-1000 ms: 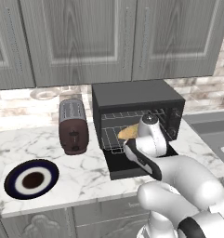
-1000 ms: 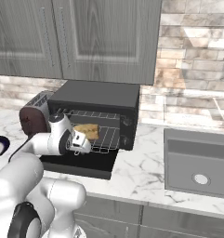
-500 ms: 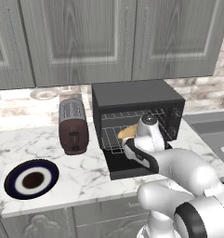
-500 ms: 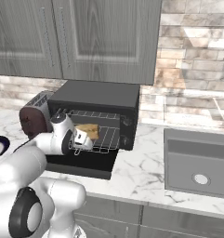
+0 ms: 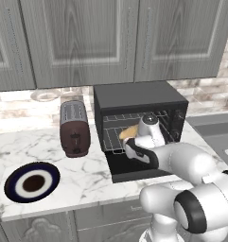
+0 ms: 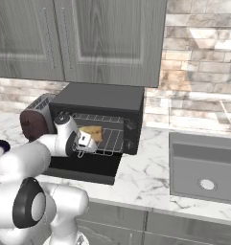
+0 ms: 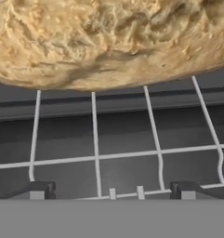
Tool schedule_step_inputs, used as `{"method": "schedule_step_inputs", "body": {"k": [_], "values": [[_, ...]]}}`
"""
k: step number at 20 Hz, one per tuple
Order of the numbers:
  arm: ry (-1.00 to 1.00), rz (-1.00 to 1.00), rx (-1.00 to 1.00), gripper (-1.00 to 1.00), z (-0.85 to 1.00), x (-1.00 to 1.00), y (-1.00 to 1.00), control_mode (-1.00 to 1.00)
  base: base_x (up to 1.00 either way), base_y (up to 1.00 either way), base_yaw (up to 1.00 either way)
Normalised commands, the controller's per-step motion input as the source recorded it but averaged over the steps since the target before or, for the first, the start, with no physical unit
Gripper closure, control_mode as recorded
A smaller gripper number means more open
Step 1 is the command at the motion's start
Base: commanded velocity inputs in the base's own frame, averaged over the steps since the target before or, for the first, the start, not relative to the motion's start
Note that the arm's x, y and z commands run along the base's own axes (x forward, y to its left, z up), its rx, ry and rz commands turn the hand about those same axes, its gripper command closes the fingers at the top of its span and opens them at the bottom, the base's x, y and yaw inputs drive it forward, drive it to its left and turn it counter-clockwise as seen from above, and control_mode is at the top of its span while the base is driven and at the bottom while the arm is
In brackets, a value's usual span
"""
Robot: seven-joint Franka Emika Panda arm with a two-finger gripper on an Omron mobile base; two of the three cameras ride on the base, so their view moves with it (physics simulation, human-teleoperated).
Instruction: Pull the toaster oven rack outwards. Pick up the baguette from the plate and place it on the toaster oven rack. Close the toaster oven door fully and set the temperature to the lowest setting.
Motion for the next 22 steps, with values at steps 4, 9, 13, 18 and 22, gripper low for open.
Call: {"method": "schedule_step_inputs", "body": {"k": [4,9,13,18,22], "values": [[0.00,0.00,0.00,-1.00,-0.19,0.01,0.00,-1.00,0.00,0.00,0.00],[-0.04,0.00,0.00,-1.00,-0.20,0.24,0.00,-1.00,0.00,0.00,0.00],[-0.04,0.00,0.00,-1.00,-0.29,0.39,0.00,-1.00,0.00,0.00,0.00],[-0.08,0.00,0.00,-1.00,-0.34,0.29,0.00,-1.00,0.00,0.00,0.00],[-0.07,0.00,0.00,-1.00,-0.29,0.17,0.00,-1.00,0.00,0.00,0.00]]}}
